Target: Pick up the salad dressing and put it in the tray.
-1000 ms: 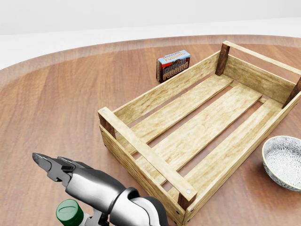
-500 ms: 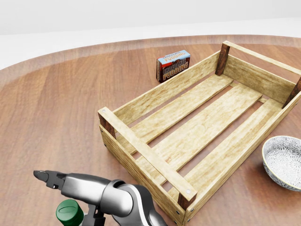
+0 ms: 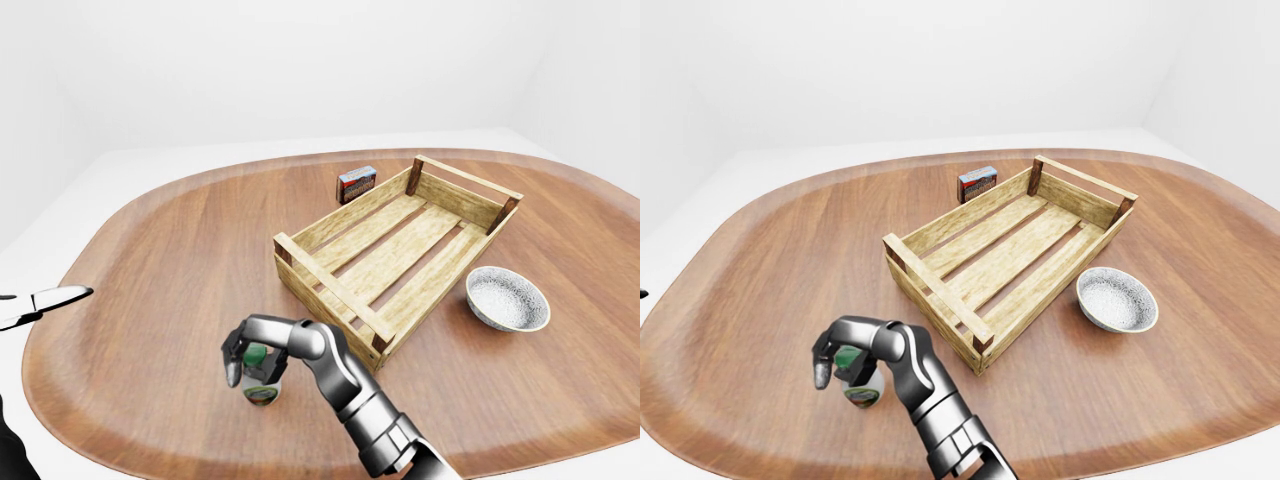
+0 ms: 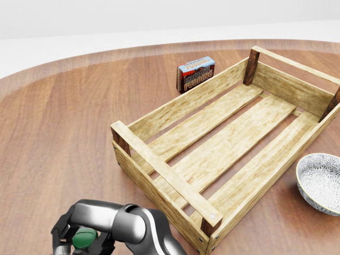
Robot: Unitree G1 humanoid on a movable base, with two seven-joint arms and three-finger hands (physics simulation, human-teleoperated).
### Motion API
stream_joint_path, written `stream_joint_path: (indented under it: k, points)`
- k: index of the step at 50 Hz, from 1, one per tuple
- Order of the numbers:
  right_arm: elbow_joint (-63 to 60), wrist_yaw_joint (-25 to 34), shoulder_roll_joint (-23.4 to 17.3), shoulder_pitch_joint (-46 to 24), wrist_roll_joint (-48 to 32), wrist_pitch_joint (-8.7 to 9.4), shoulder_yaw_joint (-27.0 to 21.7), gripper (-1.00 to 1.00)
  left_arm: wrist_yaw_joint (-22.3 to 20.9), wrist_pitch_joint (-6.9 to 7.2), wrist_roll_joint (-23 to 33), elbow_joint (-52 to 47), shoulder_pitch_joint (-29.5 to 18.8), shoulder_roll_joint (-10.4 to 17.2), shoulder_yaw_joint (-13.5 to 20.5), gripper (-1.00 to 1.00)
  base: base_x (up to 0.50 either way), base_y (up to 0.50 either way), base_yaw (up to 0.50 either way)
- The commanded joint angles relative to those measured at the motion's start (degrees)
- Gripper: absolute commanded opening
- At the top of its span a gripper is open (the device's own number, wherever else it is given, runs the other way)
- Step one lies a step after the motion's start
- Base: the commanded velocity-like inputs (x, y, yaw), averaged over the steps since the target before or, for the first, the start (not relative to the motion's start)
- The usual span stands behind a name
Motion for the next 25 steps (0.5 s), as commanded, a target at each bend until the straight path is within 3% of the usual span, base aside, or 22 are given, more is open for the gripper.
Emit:
stream_joint_path:
  k: [1,25]
  points:
    - [-2.02,0.0,-0.7,0.98,-2.7,-0.01,0.12,-1.0,-0.16,0.0,-0.02,0.23,0.19,-0.12,-0.03,1.0,0.0,0.0,0.0]
    - [-4.39,0.0,-2.25,2.17,-2.3,-0.01,-0.68,-1.0,-0.4,0.0,0.66,-0.21,0.28,-0.61,-0.53,1.0,0.0,0.0,0.0]
